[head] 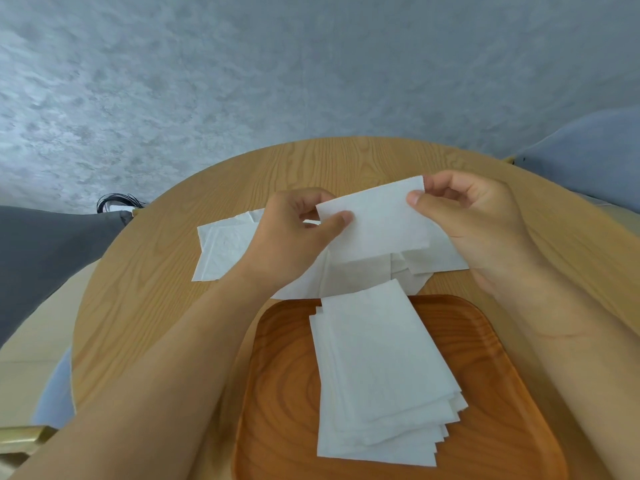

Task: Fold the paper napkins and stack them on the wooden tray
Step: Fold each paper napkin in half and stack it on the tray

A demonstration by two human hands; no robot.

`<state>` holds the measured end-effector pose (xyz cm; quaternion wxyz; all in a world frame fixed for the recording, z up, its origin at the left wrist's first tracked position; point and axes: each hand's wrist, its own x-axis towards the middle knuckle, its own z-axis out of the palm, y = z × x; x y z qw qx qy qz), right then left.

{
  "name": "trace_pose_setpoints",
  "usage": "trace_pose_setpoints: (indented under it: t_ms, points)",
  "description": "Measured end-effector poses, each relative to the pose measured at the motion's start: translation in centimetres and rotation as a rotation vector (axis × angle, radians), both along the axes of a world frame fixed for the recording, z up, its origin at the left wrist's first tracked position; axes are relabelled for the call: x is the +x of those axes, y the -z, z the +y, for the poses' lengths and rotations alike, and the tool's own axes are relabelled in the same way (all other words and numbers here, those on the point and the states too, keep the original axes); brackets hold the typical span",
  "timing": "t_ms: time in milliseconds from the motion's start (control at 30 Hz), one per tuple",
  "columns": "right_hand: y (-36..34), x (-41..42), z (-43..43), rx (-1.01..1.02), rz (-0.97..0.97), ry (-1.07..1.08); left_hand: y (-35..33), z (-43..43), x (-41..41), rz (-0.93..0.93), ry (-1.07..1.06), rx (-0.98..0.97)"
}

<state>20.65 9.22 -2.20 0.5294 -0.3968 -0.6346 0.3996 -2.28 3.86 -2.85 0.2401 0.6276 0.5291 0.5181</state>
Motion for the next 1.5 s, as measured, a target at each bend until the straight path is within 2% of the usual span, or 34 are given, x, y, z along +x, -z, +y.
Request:
trace_pose_setpoints:
  t_ms: [267, 367, 467, 567, 700, 800, 967, 1133, 1500]
  points:
    - [0.0, -0.1, -0.2, -0.009, -0.028, -0.111, -0.1, -0.1, -0.4, -0.028, 0.011, -0.035]
    - [0.0, -0.1, -0.3, 0.01, -0.029, -0.094, -0.2, -0.2, -0.4, -0.069, 0.049, -0.125]
    - [0.0, 0.0, -0.2, -0.03, 0.006, -0.052, -0.1, -0.4, -0.1, -0.016, 0.089, -0.228]
    - [-0.2, 0.0, -0.2, -0.09, 0.036, -0.065, -0.3, -0.5, 0.0, -0.057, 0.066, -0.227]
    - [-0.7, 0.4, -0.3, -0.214, -0.088, -0.248, -1.0, -0.6, -0.9, -0.171, -0.031, -0.189]
    - [-1.1, 0.5, -0.6, -0.305, -0.126, -0.464, -1.3, -0.8, -1.7, -0.13, 0.007, -0.261]
    - [-1.3, 0.6, -0.8, -0.388, -0.074, -0.531, -1.6, -1.3, -1.6, -0.058, 0.271, -0.443]
    - [-1.2, 0.7, -1.1, -0.302, -0.302, -0.575, -1.8, -1.8, -1.3, 0.116, 0.438, -0.567]
    - [-1.3, 1.2, -1.1, -0.396, -0.468, -0.756, -1.6, -1.7, -1.2, 0.201, 0.457, -0.586]
